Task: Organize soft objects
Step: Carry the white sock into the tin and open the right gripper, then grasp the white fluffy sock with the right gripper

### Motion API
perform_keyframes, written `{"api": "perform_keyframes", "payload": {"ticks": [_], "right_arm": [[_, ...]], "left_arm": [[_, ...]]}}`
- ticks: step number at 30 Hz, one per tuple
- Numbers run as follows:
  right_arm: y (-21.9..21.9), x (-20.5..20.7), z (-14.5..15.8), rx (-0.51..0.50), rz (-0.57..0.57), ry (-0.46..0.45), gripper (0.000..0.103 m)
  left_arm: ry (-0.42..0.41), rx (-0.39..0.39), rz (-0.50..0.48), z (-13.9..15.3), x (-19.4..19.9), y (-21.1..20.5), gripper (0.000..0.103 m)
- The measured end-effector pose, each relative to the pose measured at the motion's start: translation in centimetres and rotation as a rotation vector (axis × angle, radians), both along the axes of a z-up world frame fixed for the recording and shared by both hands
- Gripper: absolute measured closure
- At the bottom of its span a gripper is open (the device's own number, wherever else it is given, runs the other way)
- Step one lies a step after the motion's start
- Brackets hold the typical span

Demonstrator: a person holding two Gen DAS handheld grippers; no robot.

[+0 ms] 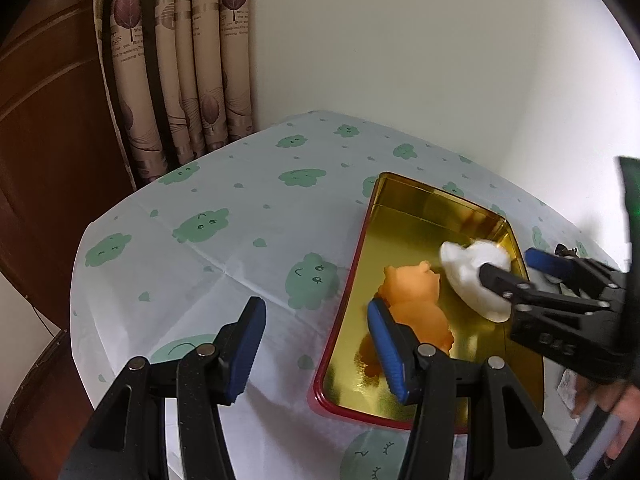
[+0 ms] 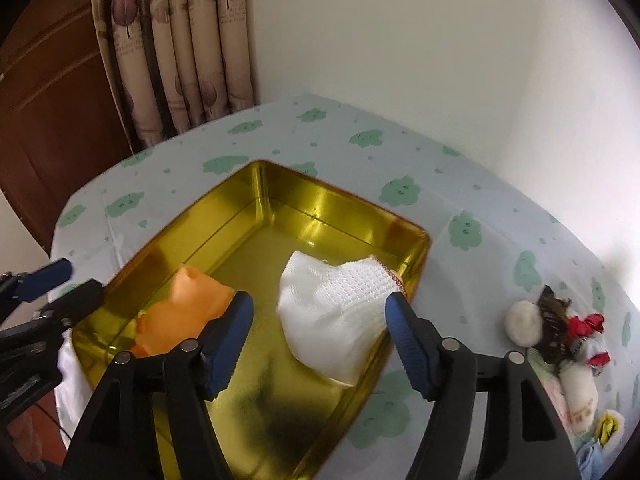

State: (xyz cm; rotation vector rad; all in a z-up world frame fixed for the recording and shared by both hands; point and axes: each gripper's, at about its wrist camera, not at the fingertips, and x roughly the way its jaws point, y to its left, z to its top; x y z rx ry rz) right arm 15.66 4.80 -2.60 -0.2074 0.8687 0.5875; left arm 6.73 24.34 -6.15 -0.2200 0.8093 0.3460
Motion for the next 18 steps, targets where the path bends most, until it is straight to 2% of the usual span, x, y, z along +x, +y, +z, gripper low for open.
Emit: {"api": "perform_keyframes", "payload": {"ticks": [4, 8, 13, 18], "right_arm": [[-1.9, -1.2, 1.2, 0.057, -0.012, -0.015, 0.035], [-4.6, -2.8, 1.7, 0.051, -0.027, -0.020, 0.035], [-9.6, -4.4, 1.6, 0.021, -0.086, -0.042, 0.035], [-16.2, -4.8, 1.2, -0.003, -0.202, -0.033, 0.035]], "left_arm": [[-0.003, 0.009, -0.004, 0.0, -0.1, -0.1, 0.049], [-0.006, 0.023, -0.008, 0.0, -0.2, -0.3, 0.049], [-0.006, 0.041, -0.012, 0.1, -0.2, -0.6, 0.049], [-0.008, 0.055, -0.015, 0.2, -0.3, -0.9, 0.049]]}}
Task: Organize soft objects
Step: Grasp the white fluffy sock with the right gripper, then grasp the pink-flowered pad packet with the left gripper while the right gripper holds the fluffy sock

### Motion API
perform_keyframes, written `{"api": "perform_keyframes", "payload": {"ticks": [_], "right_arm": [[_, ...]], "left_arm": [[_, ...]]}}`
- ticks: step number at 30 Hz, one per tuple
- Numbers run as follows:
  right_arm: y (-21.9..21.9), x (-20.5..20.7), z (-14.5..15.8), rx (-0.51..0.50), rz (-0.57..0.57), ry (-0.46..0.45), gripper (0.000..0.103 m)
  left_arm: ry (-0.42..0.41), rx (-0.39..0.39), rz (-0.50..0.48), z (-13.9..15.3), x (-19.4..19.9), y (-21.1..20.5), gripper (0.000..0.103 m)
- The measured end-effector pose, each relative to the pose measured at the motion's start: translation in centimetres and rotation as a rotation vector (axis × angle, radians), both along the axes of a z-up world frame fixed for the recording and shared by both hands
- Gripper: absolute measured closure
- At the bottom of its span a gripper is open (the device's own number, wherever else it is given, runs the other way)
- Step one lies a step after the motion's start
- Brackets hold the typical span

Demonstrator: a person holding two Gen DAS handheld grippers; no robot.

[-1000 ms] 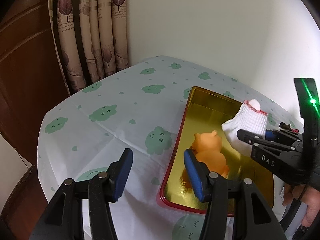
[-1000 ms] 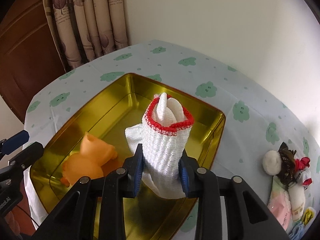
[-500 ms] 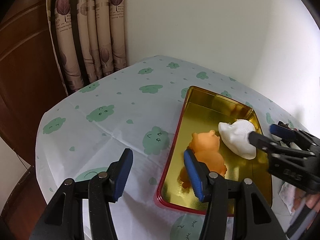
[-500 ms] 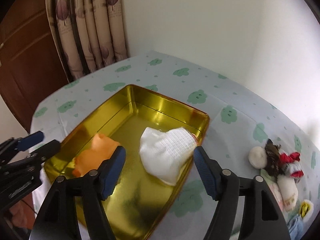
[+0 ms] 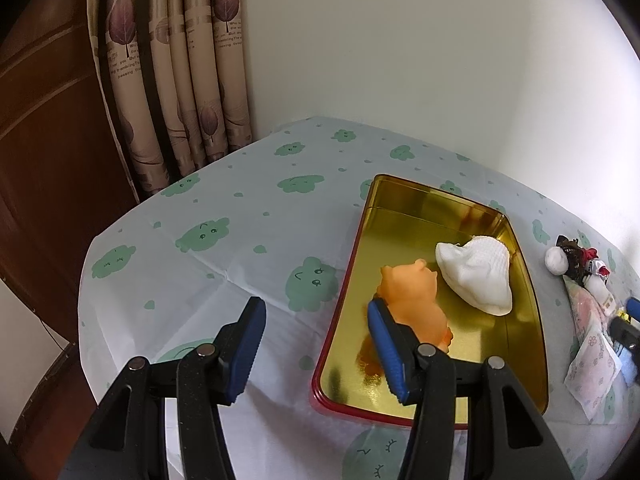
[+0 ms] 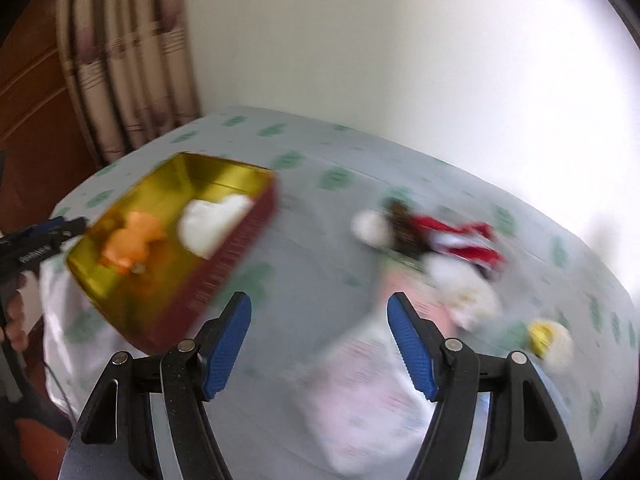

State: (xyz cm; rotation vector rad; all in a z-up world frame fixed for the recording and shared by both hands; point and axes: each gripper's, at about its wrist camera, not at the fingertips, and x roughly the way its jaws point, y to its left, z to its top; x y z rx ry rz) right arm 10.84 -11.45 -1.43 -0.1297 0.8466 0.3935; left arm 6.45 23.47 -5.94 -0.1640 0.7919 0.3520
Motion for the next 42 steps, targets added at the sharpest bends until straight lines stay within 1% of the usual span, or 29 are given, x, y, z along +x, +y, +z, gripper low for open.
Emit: {"api": "perform_keyframes", "payload": {"ticks": [5, 9, 11, 15, 21, 26, 28, 29, 30, 31, 33, 36, 39, 42], "right_arm": [[-6.8, 0.7, -0.6, -0.045, -0.141, 0.016, 0.035], [-12.1, 1.8, -1.6, -0.067, -0.257, 0.025, 0.035], [-14.3, 2.5, -2.5, -0.069, -0.300, 0.047, 0.035], [-17.2, 3.6, -4.1, -0.046, -0.359, 0.076, 0.035], [-18.8, 5.8, -6.5, -0.029, -0.385, 0.107, 0.035], [-19.4, 6.9, -7.7, -0.024, -0.389, 0.118, 0.035], [-19.6, 7.3, -8.1, -0.022, -0.392, 0.122, 0.037], [-19.7, 7.5, -8.4, -0.025, -0.393, 0.122, 0.044], [-19.8, 7.7, -8.6, -0.026, -0.392, 0.124, 0.055], [-19.8, 7.7, -8.8, -0.024, -0.388, 0.129, 0.058], [-19.8, 7.6, -8.8, -0.024, -0.383, 0.119, 0.062], [-19.4, 7.4, -8.6, -0.047, -0.367, 0.093, 0.065], [-19.5, 6.6, -7.9, -0.052, -0.379, 0.048, 0.066], [-20.4, 5.5, -6.8, -0.001, -0.419, 0.017, 0.066]], "left_arm": [[-0.006, 0.008, -0.016, 0.1, 0.0, -0.3, 0.049], [-0.021, 0.014, -0.041, 0.3, 0.0, -0.8, 0.049], [-0.032, 0.037, -0.051, 0.5, -0.1, -1.2, 0.049], [-0.041, 0.068, -0.090, 0.6, 0.0, -2.2, 0.049], [-0.030, 0.119, -0.136, 0.6, 0.1, -4.1, 0.049], [-0.024, 0.140, -0.178, 1.1, -0.1, -6.1, 0.049], [-0.021, 0.144, -0.206, 1.3, 0.0, -7.2, 0.049], [-0.021, 0.142, -0.217, 1.5, 0.0, -7.8, 0.049], [-0.019, 0.139, -0.229, 1.5, 0.1, -8.3, 0.049], [-0.015, 0.126, -0.247, 1.4, 0.1, -9.0, 0.049], [-0.007, 0.113, -0.281, 1.0, 0.3, -10.3, 0.049], [0.017, 0.118, -0.336, 0.4, 0.6, -12.6, 0.049], [0.029, 0.114, -0.407, -0.2, 0.6, -15.3, 0.049], [0.033, 0.088, -0.507, -0.6, 0.4, -18.4, 0.049]]}}
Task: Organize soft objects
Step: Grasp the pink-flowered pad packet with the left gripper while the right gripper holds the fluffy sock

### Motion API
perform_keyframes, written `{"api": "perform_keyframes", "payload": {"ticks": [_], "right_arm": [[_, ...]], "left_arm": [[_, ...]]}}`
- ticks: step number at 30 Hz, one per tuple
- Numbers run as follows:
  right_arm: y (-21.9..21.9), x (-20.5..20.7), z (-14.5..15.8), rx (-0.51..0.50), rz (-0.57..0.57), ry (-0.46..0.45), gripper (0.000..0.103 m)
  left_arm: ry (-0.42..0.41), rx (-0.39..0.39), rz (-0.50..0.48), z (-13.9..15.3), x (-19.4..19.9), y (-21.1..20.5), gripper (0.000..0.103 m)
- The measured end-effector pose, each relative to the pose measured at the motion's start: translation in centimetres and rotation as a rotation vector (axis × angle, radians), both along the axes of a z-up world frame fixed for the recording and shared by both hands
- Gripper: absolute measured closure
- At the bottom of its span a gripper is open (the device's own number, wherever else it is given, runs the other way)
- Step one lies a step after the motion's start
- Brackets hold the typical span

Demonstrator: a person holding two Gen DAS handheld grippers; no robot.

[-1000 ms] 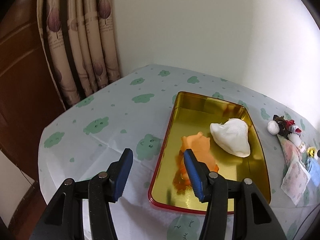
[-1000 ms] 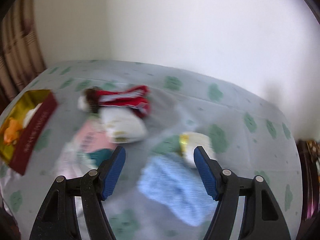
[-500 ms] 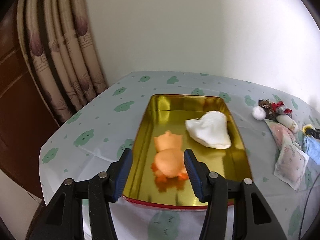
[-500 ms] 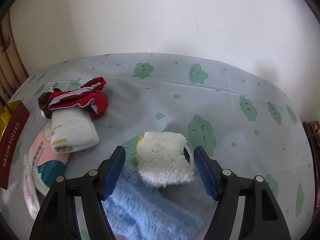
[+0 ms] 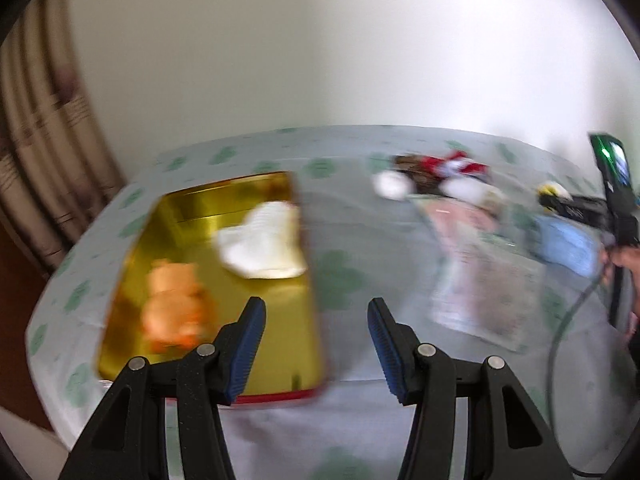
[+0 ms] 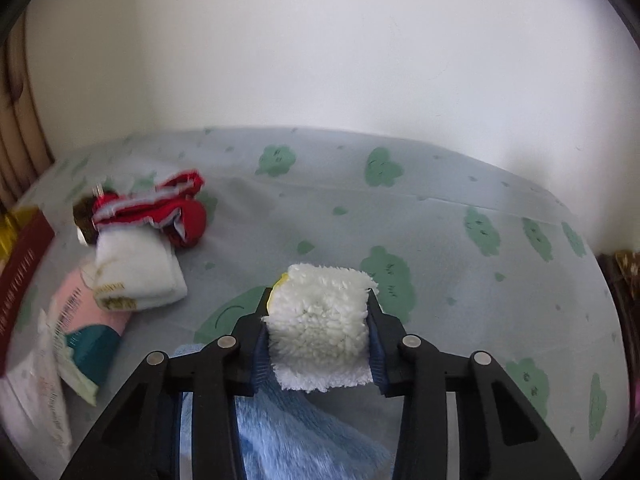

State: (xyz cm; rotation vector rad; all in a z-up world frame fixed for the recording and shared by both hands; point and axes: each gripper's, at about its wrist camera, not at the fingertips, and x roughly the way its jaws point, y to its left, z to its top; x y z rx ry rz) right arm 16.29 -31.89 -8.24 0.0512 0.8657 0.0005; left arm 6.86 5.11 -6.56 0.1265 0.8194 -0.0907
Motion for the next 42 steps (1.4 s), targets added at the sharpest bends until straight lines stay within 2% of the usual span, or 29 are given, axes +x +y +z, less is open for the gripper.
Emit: {"api": "perform_keyframes", "payload": {"ticks": [5, 10, 14, 18, 22, 26, 30, 33, 39, 42], "right_arm": [[-0.9, -3.3, 1.8, 0.048, -0.018, -0.055, 0.066], [-0.8, -6.5, 2.1, 0.081, -0.001, -0.062, 0.066], [0.1, -8.0, 1.2, 0.086, 0.035, -0.042, 0.066], [0.4, -8.2, 0.8, 0.066, 0.049, -0.043, 0.066], [0.5, -8.4, 0.7, 0.062, 0.048, -0.060, 0.066], [1.2, -9.0, 1.5, 0.030, 0.056, -0.121, 0.066], [1.6, -9.1, 2.4, 0.050, 0.072, -0.149, 0.066], [2.1, -9.2, 2.5, 0.069, 0.088, -0.153, 0.066], [3.6, -9.4, 2.1, 0.099, 0.153, -0.136, 0.066], [4.5, -9.6, 1.8, 0.108, 0.183, -0.121, 0.066]], "left_arm": [[0.020, -0.024, -0.141, -0.6, -0.5, -4.9, 0.049], [0.042, -0.029, -0.267, -1.6, -1.1, -9.1, 0.048], [0.066, -0.035, -0.317, -2.8, -1.6, -11.5, 0.048], [0.075, 0.001, -0.328, -4.1, -1.8, -13.4, 0.048], [0.068, 0.051, -0.304, -5.4, -1.7, -14.6, 0.048], [0.030, 0.087, -0.246, -5.8, -1.3, -14.7, 0.048], [0.013, 0.109, -0.191, -6.2, -0.1, -14.1, 0.048], [0.035, 0.093, -0.161, -6.5, 0.7, -13.3, 0.048], [0.026, 0.070, -0.113, -6.5, 1.1, -11.3, 0.048], [0.055, 0.014, -0.087, -6.4, 1.5, -9.8, 0.048]]}}
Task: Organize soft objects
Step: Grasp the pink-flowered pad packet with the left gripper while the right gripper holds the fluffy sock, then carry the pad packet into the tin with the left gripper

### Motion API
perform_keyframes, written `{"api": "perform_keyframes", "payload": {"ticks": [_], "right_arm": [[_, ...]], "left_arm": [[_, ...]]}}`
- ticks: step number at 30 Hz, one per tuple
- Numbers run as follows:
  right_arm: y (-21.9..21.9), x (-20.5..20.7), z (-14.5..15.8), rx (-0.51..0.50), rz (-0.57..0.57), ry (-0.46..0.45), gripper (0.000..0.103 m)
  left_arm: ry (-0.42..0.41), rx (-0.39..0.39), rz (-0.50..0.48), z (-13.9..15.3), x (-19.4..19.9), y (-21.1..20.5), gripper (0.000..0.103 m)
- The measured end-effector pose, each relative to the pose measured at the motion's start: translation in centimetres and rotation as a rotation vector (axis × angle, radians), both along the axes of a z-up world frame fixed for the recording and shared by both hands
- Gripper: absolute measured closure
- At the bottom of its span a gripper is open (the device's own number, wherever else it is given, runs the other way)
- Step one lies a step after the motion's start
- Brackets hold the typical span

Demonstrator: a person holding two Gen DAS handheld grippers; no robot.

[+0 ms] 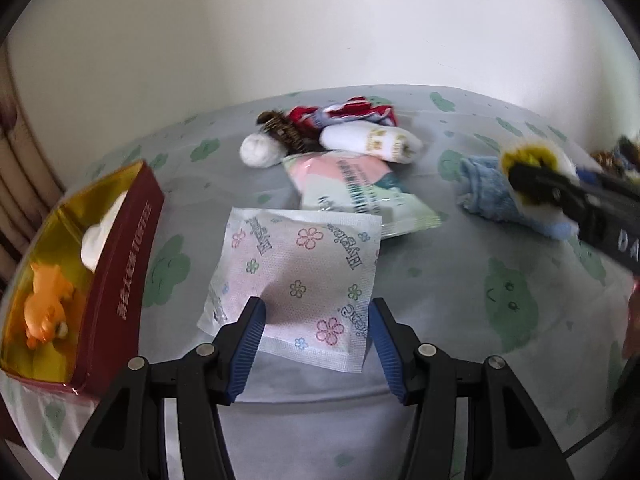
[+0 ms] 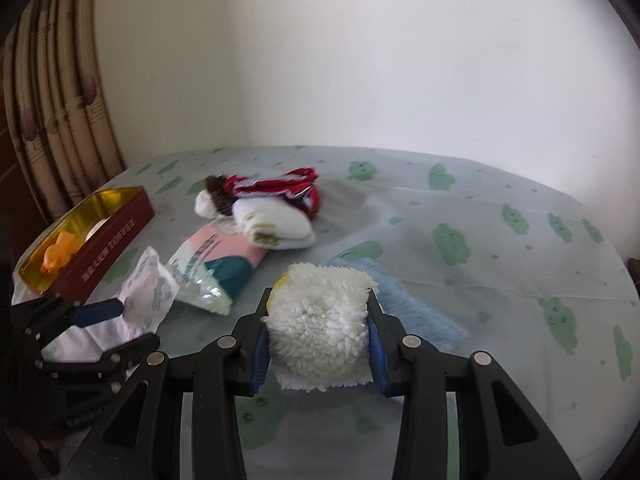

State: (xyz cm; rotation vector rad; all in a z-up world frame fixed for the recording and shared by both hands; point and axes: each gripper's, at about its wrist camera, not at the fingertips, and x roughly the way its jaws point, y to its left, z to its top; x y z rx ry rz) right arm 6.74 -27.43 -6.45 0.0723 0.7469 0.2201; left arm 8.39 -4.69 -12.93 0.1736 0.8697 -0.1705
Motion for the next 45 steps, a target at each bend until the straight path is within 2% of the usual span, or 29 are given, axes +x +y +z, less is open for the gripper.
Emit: {"api": "perform_keyframes", "payload": {"ticks": [7, 10, 14, 19, 23, 27, 28, 29, 32, 34, 45], "right_arm": [[1.1, 0.0, -0.8, -0.003, 0.048, 0.034, 0.066], [1.3, 0.0, -1.0, -0.005, 0.055, 0.043, 0.066], [1.2, 0.1, -1.0, 0.001, 0.058, 0.051, 0.066], [1.2, 0.2, -1.1, 0.005, 0.061, 0.056, 0.066], [1.2, 0.3, -1.3, 0.011, 0.063, 0.068, 0.066], [1.2, 0.4, -1.4, 0.012, 0.061, 0.070, 0.066], [1.2, 0.4, -1.4, 0.011, 0.062, 0.071, 0.066], [1.3, 0.4, -1.4, 0.010, 0.063, 0.071, 0.066], [1.3, 0.4, -1.5, 0.011, 0.064, 0.074, 0.066], [1.3, 0.4, -1.5, 0.012, 0.064, 0.078, 0.065], [1.5, 0.6, -1.9, 0.001, 0.067, 0.094, 0.065]], "left_arm": [[0.042, -0.073, 0.020, 1.2, 0.8, 2.3, 0.048], [0.031, -0.046, 0.016, 1.8, 1.1, 2.4, 0.047], [0.039, -0.035, 0.011, 2.0, 2.2, 2.4, 0.040], [0.070, -0.007, 0.046, 0.7, 3.5, 2.6, 0.040], [0.054, 0.007, 0.045, 0.3, 3.5, 2.5, 0.037], [0.058, -0.012, 0.043, 0.3, 3.5, 2.9, 0.038], [0.062, -0.010, 0.043, 0.3, 3.6, 2.9, 0.042], [0.059, 0.001, 0.054, 0.4, 3.6, 3.1, 0.055], [0.062, -0.008, 0.079, 0.8, 3.8, 3.9, 0.081], [0.068, -0.050, 0.098, 1.3, 3.9, 4.7, 0.088], [0.013, -0.064, 0.075, 4.3, 2.8, 4.9, 0.090]]}}
